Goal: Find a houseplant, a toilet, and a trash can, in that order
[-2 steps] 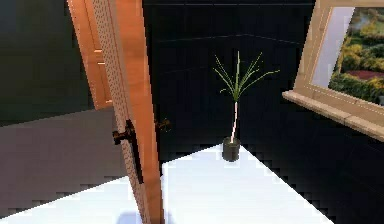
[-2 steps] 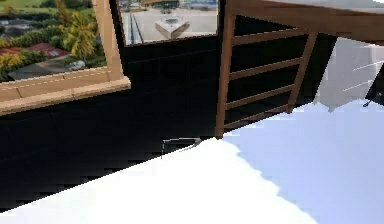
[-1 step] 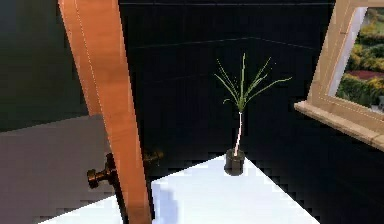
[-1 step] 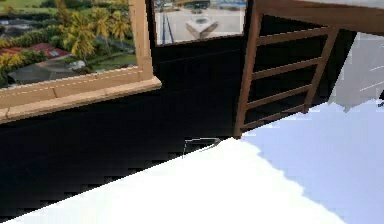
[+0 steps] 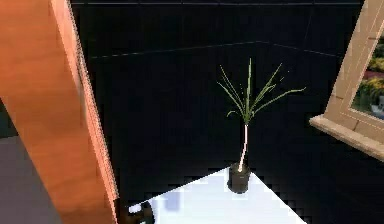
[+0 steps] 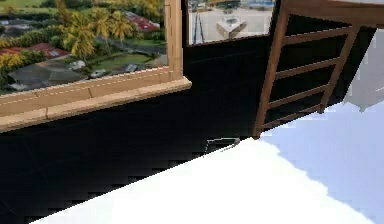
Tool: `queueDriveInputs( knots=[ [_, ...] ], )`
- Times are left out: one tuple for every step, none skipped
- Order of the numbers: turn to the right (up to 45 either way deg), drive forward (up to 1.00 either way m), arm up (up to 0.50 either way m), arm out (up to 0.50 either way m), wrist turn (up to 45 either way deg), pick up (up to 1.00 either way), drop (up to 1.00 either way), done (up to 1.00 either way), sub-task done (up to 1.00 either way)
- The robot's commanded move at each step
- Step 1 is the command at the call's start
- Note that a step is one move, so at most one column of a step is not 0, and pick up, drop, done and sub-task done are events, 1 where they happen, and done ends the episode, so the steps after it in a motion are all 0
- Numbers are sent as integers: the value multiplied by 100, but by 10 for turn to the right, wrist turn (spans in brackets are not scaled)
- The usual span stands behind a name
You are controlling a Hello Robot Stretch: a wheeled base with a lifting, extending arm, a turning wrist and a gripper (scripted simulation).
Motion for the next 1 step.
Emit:
queueDriveInputs(
  knots=[
    [450,0,0,0,0,0,0,0,0]
  ],
)
